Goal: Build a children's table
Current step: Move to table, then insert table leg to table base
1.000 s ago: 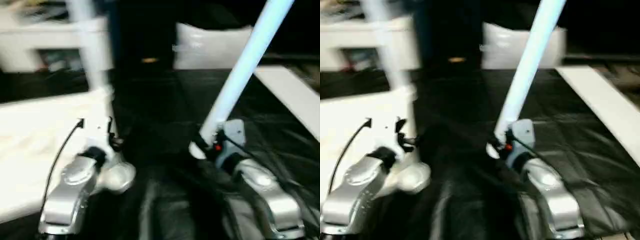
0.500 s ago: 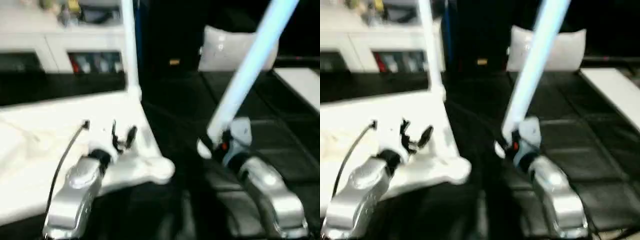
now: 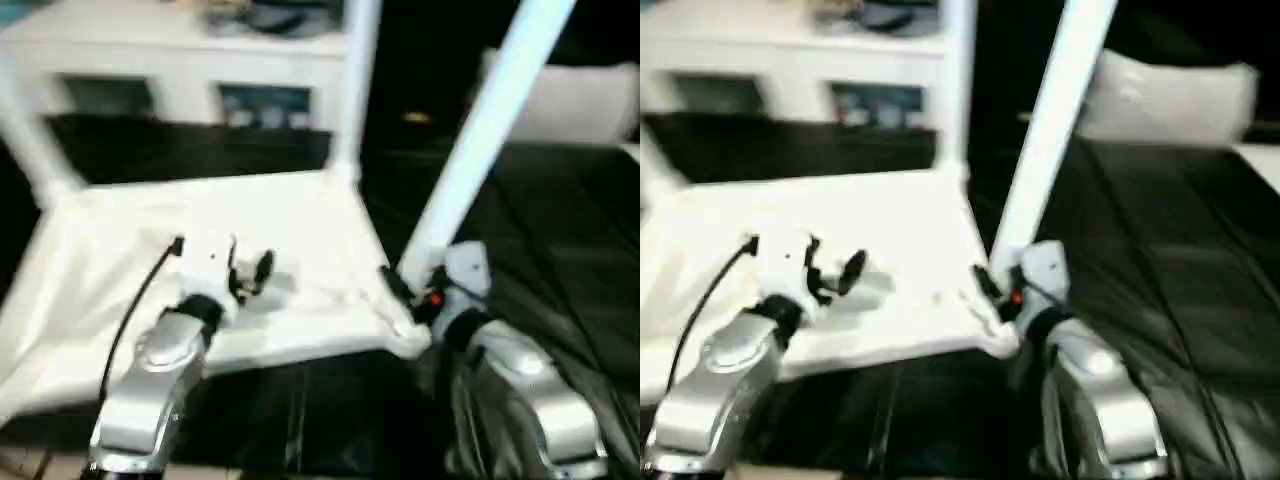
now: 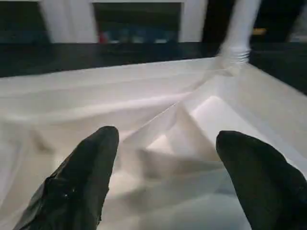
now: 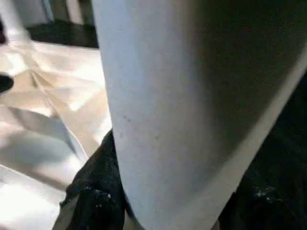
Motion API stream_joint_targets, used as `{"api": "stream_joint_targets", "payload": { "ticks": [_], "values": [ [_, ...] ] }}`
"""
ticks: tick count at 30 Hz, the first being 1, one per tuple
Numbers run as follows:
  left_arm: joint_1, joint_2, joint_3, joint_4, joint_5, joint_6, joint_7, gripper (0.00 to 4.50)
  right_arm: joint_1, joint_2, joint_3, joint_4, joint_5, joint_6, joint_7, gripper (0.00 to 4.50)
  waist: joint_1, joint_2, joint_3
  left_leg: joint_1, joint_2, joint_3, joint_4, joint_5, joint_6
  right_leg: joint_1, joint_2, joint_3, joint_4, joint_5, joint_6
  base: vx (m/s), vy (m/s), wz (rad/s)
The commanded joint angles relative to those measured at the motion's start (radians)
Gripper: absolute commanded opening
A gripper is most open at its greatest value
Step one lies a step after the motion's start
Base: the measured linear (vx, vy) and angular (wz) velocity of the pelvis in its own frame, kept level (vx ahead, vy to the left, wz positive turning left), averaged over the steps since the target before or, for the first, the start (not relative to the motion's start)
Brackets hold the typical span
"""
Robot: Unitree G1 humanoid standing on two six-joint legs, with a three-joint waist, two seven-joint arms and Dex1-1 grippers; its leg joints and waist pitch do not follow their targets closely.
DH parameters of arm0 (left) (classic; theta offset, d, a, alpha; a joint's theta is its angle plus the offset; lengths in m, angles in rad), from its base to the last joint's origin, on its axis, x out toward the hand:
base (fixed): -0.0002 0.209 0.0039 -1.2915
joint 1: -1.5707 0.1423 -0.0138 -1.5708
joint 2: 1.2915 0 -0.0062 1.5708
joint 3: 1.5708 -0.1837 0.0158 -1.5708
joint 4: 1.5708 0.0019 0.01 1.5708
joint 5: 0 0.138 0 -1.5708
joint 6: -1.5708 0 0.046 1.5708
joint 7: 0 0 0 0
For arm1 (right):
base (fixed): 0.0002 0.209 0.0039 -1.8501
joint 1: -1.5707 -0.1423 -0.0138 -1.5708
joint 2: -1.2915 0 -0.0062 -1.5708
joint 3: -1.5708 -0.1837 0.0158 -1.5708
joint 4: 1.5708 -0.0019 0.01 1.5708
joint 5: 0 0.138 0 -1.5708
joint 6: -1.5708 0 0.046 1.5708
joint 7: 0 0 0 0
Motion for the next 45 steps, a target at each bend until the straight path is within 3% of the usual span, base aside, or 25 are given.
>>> {"api": "stream_joint_targets", "payload": {
  "ticks": [1,2,3,4,5,6,7,8,9,10,11,13,16,18,20,22,23,25,28,31,34,39,45],
  "values": [
    [-0.008,-0.01,-0.019,0.003,0.005,0.015,0.004,3.81,0.003,-0.023,-0.038,0.003,0.0,-0.018,-0.009,1.92,0.009,0.008,-0.043,0.026,0.084,-0.02,-0.068,-0.446,0.049,-0.024,-0.17,0.099,-0.16,-0.138,-0.102,-0.012,-0.217,0.09],
    [-0.011,-0.011,-0.019,0.005,0.004,0.009,-0.004,3.81,0.002,-0.026,-0.044,0.004,0.006,-0.029,-0.01,1.92,0.039,-0.036,-0.052,-0.002,0.069,0.043,0.005,-0.133,0.06,0.021,-0.201,0.132,-0.177,-0.129,0.04,0.022,-0.199,-0.03],
    [-0.013,-0.009,-0.021,0.006,0.004,0.006,-0.01,3.81,0.003,-0.022,-0.053,0.002,0.016,-0.035,-0.01,1.92,0.053,-0.038,-0.058,-0.002,0.08,0.049,-0.004,-0.043,0.061,0.023,-0.188,0.129,-0.162,-0.066,0.115,0.022,-0.199,-0.03],
    [-0.015,-0.004,-0.026,0.007,0.0,0.003,-0.024,3.81,0.002,-0.019,-0.063,-0.001,0.024,-0.043,-0.01,1.92,0.062,-0.033,-0.048,-0.001,0.089,0.069,-0.031,0.026,0.05,0.015,-0.146,0.104,-0.152,0.024,0.172,0.014,-0.146,0.0],
    [-0.015,0.006,-0.037,0.009,-0.001,-0.005,-0.042,3.81,0.001,-0.015,-0.073,-0.002,0.026,-0.046,-0.016,1.92,0.059,-0.024,-0.057,0.01,0.113,0.086,-0.057,0.039,0.025,0.014,-0.112,0.069,-0.134,0.109,0.149,-0.01,-0.084,-0.01],
    [-0.015,0.013,-0.043,0.01,-0.001,-0.01,-0.054,3.81,0.0,-0.012,-0.081,-0.002,0.024,-0.047,-0.02,1.92,0.055,-0.01,-0.056,0.014,0.132,0.094,-0.079,0.02,-0.009,0.011,-0.088,0.041,-0.127,0.15,0.108,-0.01,-0.084,-0.01],
    [-0.017,0.024,-0.054,0.014,0.0,-0.02,-0.075,3.81,-0.001,-0.012,-0.084,-0.001,0.02,-0.049,-0.022,1.92,0.049,0.004,-0.057,0.025,0.149,0.098,-0.092,-0.066,-0.034,0.0,-0.082,0.035,-0.122,0.126,0.051,0.0,0.0,0.0],
    [-0.019,0.037,-0.065,0.019,-0.002,-0.028,-0.1,3.81,-0.001,-0.014,-0.087,-0.001,0.019,-0.05,-0.019,1.92,0.049,0.004,-0.057,0.025,0.149,0.098,-0.092,-0.066,-0.034,0.0,-0.082,0.035,-0.122,0.126,0.051,0.0,0.0,0.0],
    [-0.03,0.068,-0.091,0.031,-0.013,-0.042,-0.174,3.81,0.002,-0.02,-0.09,-0.001,0.028,-0.057,0.0,1.92,0.041,0.011,-0.057,0.034,0.167,0.099,-0.105,-0.167,-0.057,-0.006,-0.078,0.038,-0.122,0.048,-0.018,0.0,0.0,0.0],
    [-0.031,0.069,-0.093,0.032,-0.014,-0.041,-0.18,3.81,0.002,-0.021,-0.09,-0.001,0.03,-0.059,0.003,1.92,0.039,0.011,-0.058,0.034,0.169,0.1,-0.109,-0.178,-0.057,-0.004,-0.08,0.039,-0.12,0.051,-0.033,0.0,0.0,0.0],
    [-0.045,0.086,-0.106,0.042,-0.039,-0.056,-0.252,3.81,0.0,-0.016,-0.096,0.015,0.016,-0.129,-0.007,1.92,0.032,0.009,-0.059,0.035,0.173,0.102,-0.113,-0.177,-0.05,0.002,-0.084,0.038,-0.12,0.082,-0.058,-0.001,0.051,-0.04],
    [-0.074,0.119,-0.133,0.064,-0.076,-0.081,-0.374,3.64,-0.004,-0.023,-0.097,0.028,-0.01,-0.173,-0.024,1.92,0.036,0.008,-0.061,0.034,0.171,0.114,-0.111,-0.138,-0.036,-0.002,-0.089,0.041,-0.12,0.131,-0.079,-0.004,0.052,-0.04],
    [-0.164,0.201,-0.223,0.138,-0.081,-0.11,-0.587,3.4,-0.006,-0.055,-0.131,0.011,0.078,-0.046,0.05,1.92,0.035,0.01,-0.061,0.043,0.17,0.122,-0.113,-0.157,-0.022,-0.006,-0.085,0.041,-0.121,0.126,-0.084,-0.015,0.052,-0.01],
    [-0.181,0.215,-0.242,0.155,-0.072,-0.112,-0.618,3.26,-0.003,-0.061,-0.134,0.009,0.087,-0.045,0.063,1.92,0.033,0.011,-0.062,0.046,0.174,0.126,-0.114,-0.177,-0.018,-0.006,-0.09,0.04,-0.121,0.115,-0.097,0.0,0.0,0.0],
    [-0.24,0.255,-0.317,0.217,-0.05,-0.103,-0.733,2.98,0.009,-0.075,-0.141,0.012,0.102,-0.07,0.102,1.92,0.029,0.009,-0.061,0.042,0.173,0.133,-0.116,-0.184,-0.016,-0.006,-0.095,0.04,-0.123,0.103,-0.109,0.0,0.0,0.0],
    [-0.277,0.255,-0.353,0.253,-0.059,-0.059,-0.8,2.95,0.015,-0.087,-0.139,0.022,0.104,-0.112,0.122,1.92,0.031,0.022,-0.063,0.043,0.172,0.136,-0.114,-0.196,-0.019,-0.01,-0.099,0.044,-0.125,0.071,-0.108,0.0,0.0,0.0],
    [-0.288,0.255,-0.369,0.261,-0.058,-0.048,-0.819,2.87,0.016,-0.088,-0.142,0.024,0.104,-0.122,0.122,1.92,0.03,0.021,-0.062,0.043,0.173,0.139,-0.114,-0.205,-0.026,-0.011,-0.101,0.045,-0.128,0.056,-0.114,0.0,0.0,0.0],
    [-0.306,0.262,-0.396,0.279,-0.05,-0.048,-0.849,2.59,0.02,-0.09,-0.146,0.027,0.104,-0.137,0.117,1.92,0.03,0.016,-0.061,0.043,0.175,0.142,-0.115,-0.221,-0.028,-0.011,-0.103,0.046,-0.131,0.031,-0.128,0.0,0.0,0.0],
    [-0.351,0.251,-0.436,0.334,-0.017,-0.053,-0.856,2.51,0.034,-0.11,-0.152,0.013,0.117,-0.116,0.149,1.92,0.033,0.021,-0.059,0.044,0.175,0.146,-0.113,-0.237,-0.025,-0.013,-0.102,0.047,-0.137,-0.017,-0.139,0.0,0.0,0.0],
    [-0.381,0.227,-0.45,0.369,-0.002,-0.05,-0.854,2.11,0.039,-0.119,-0.18,0.004,0.154,-0.072,0.166,1.92,0.039,0.019,-0.062,0.041,0.176,0.15,-0.109,-0.206,-0.01,-0.008,-0.107,0.046,-0.137,-0.007,-0.15,0.0,0.0,0.0],
    [-0.392,0.219,-0.465,0.386,0.013,-0.046,-0.857,2.06,0.035,-0.119,-0.192,0.009,0.171,-0.072,0.161,1.92,0.04,0.021,-0.065,0.039,0.178,0.15,-0.108,-0.177,0.0,-0.009,-0.105,0.042,-0.133,0.023,-0.154,0.0,0.0,0.0],
    [-0.407,0.207,-0.476,0.42,0.031,-0.059,-0.847,1.42,0.021,-0.121,-0.184,0.018,0.169,-0.076,0.153,1.92,0.036,0.021,-0.068,0.038,0.176,0.151,-0.104,-0.157,0.013,-0.007,-0.103,0.04,-0.129,0.072,-0.163,0.0,0.0,0.0],
    [-0.428,0.202,-0.489,0.455,0.062,-0.098,-0.865,1.02,0.021,-0.131,-0.161,0.004,0.157,-0.058,0.166,1.92,0.04,0.022,-0.066,0.041,0.178,0.151,-0.105,-0.181,0.01,-0.008,-0.106,0.04,-0.133,0.038,-0.17,0.0,0.0,0.0]
  ]
}}
